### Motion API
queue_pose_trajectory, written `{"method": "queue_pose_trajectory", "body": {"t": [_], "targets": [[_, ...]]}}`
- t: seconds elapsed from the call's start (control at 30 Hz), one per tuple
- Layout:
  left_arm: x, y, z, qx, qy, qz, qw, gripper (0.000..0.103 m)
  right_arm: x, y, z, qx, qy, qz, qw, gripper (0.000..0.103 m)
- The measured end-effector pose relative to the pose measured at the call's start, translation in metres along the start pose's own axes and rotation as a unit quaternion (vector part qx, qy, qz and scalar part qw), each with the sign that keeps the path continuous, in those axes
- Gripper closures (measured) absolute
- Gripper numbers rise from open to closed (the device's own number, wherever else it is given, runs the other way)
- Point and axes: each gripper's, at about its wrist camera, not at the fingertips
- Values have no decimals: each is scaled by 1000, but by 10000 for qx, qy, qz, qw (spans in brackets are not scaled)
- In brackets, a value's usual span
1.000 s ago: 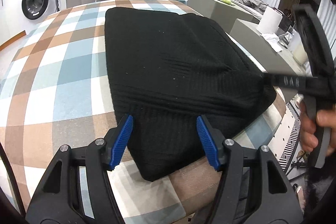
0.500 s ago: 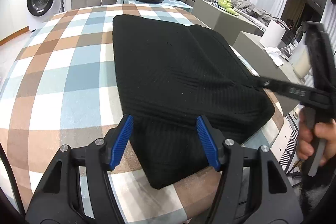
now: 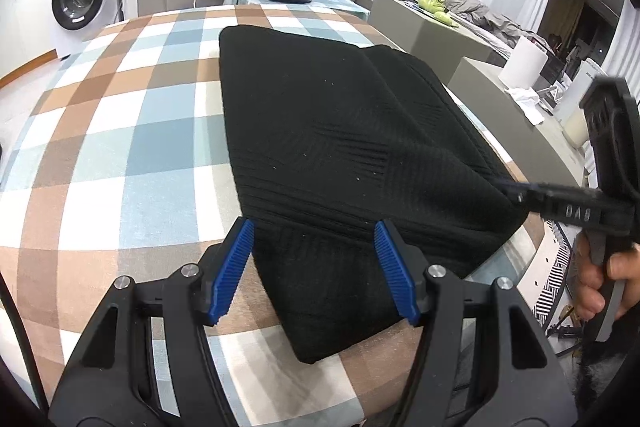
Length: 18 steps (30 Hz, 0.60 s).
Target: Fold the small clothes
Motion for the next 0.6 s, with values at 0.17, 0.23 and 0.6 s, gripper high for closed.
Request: {"method": "queue_pose_trajectory", "body": {"t": [0.17,0.23,0.6], "targets": [[6,0,7,-57,-137,113,9998,43,2,-20,-9,-158,-623,-536,9965,71],[9,1,10,-78,-184,165,9997,43,6,-32,-21,-11,-766,-616,9952,69],[17,1,18,-165,-314,330,9988,43,17,-64,-58,96,-1103,-671,9916,97]]}}
Point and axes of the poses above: each gripper's, at about its wrist camera, not at the fingertips, and z roughly against the way its jaws point, x to its left, y to its underside, and after that the axes turned 15 degrees about y, right-handed
